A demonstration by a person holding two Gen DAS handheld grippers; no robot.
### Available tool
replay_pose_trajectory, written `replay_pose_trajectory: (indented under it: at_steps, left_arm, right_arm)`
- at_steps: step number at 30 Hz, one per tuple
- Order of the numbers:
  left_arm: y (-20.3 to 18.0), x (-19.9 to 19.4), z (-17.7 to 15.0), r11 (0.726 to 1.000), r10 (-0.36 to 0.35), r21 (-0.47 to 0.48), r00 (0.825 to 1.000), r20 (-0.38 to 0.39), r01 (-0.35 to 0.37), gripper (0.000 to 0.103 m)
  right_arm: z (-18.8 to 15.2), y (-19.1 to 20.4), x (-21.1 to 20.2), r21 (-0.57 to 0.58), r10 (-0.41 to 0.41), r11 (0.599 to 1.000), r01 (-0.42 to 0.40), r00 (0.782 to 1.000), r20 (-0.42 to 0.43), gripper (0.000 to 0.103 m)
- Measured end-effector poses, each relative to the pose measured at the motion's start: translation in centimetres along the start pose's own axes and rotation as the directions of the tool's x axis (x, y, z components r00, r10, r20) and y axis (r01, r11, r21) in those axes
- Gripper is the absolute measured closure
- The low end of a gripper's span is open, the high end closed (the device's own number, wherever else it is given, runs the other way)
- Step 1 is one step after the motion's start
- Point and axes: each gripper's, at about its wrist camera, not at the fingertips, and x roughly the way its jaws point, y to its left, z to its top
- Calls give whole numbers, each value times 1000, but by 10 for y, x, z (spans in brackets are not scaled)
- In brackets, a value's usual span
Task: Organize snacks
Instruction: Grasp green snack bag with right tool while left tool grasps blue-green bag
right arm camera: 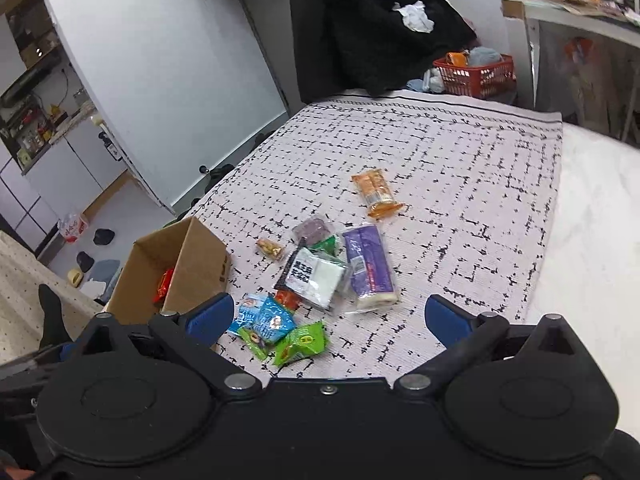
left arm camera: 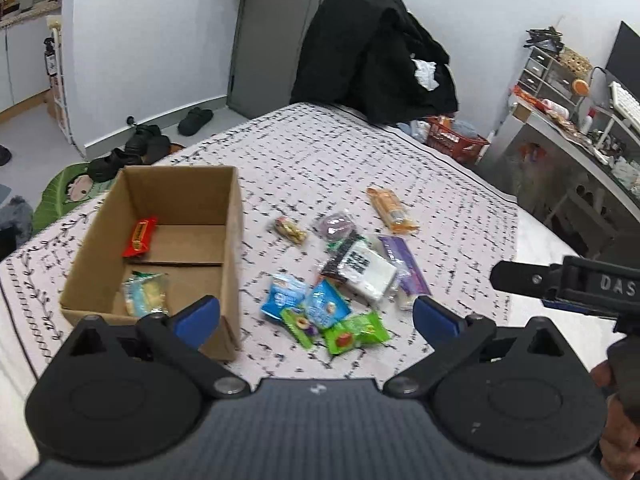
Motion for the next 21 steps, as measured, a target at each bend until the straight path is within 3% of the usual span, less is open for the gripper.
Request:
replay_pose_trajectory:
  at_steps: [5, 12, 21]
  left_arm:
    - [-13, 12, -7, 999, -33, 14, 999, -16, 33, 5]
    - [-20, 33, -17, 999, -53, -10, 997, -54, 53, 18]
    - [-18, 65, -19, 1000, 0, -16, 996, -91, -1, 41]
  right_arm:
    - [-3, -15, 9, 45, 26, 999, -25, 999, -22, 10]
    - [-9, -30, 30, 89, 58, 995, -51, 996, -72, 31]
    - [-18, -42, 63, 209, 145, 972, -111, 977, -155, 45]
